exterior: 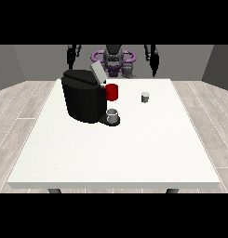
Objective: Insert the coffee pod into the coffee machine and close the lid
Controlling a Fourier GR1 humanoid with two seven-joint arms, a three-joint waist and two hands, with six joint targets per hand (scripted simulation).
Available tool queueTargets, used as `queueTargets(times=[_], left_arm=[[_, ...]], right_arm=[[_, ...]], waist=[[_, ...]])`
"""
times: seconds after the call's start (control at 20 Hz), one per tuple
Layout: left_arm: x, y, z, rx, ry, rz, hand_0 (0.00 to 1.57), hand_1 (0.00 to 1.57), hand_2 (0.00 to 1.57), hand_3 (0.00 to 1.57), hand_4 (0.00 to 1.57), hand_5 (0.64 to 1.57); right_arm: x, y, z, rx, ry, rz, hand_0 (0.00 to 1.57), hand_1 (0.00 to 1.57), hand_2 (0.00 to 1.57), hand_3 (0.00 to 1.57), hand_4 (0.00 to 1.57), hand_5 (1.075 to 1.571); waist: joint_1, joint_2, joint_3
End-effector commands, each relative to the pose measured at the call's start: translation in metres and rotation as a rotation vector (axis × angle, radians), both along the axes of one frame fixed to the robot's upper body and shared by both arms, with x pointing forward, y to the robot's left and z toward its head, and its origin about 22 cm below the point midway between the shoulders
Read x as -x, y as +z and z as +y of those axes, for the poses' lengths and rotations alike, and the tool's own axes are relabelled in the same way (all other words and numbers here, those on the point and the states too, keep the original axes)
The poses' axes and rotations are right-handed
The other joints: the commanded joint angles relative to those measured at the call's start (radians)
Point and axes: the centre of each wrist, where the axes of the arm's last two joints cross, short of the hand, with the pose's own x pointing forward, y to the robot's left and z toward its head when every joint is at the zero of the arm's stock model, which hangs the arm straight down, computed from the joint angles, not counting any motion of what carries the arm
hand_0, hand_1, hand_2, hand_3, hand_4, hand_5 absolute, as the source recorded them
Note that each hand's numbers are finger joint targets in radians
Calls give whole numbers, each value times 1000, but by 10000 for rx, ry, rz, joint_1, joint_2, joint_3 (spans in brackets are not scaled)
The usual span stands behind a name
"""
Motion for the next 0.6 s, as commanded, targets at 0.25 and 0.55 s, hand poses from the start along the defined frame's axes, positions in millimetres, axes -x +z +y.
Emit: queueTargets(times=[0.25, 0.55], left_arm=[[25, -15, 1, 411, -1355, -1123, 0, 0, 0, 0, 304, 1571], [28, -16, 11, -699, -1326, -1301, 0, 0, 0, 0, 264, 1571]], right_arm=[[15, -29, -9, -93, -318, 1220, 0, 0, 0, 0, 128, 1571], [12, -29, -21, -869, -2214, -493, 0, 0, 0, 0, 145, 1571]], waist=[[463, -450, 511], [229, -357, 515]])
